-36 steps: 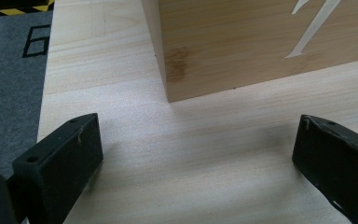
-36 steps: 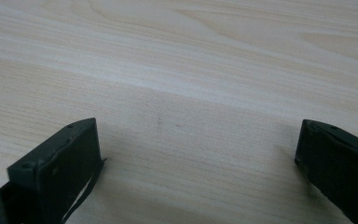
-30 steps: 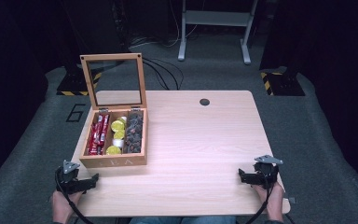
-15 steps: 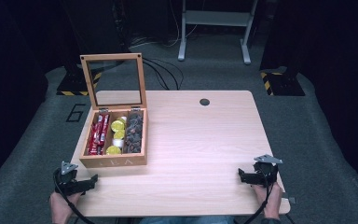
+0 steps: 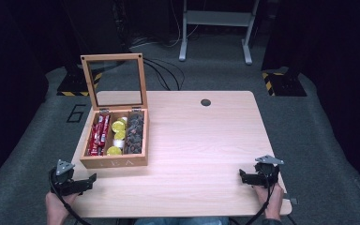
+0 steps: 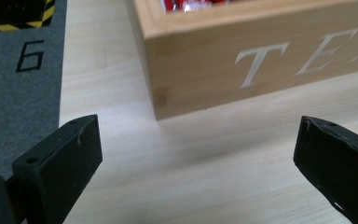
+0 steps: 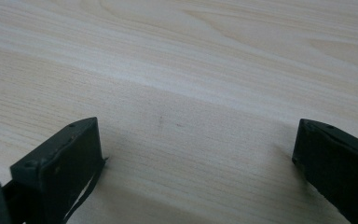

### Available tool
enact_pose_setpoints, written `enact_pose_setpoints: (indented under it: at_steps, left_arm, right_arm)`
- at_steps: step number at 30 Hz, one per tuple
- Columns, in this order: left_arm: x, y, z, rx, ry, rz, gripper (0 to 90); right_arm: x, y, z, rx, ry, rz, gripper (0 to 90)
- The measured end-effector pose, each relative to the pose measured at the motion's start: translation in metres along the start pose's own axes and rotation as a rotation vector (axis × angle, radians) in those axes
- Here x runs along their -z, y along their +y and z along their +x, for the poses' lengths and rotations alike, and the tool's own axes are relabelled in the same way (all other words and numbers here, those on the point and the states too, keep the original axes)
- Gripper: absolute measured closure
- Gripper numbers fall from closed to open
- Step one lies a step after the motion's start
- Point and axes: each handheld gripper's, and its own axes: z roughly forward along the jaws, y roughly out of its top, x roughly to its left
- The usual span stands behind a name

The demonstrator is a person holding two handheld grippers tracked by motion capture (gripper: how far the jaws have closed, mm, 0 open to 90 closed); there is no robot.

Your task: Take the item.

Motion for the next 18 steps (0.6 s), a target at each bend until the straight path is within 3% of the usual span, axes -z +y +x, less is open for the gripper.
enact_pose_setpoints:
  at_steps: [18]
  left_arm:
    - [0.021, 0.039, -0.014, -0.055, 0.008, -0.05, 0.5]
  right_arm:
    - [0.0, 0.0, 0.0, -0.002, 0.006, 0.001, 0.7]
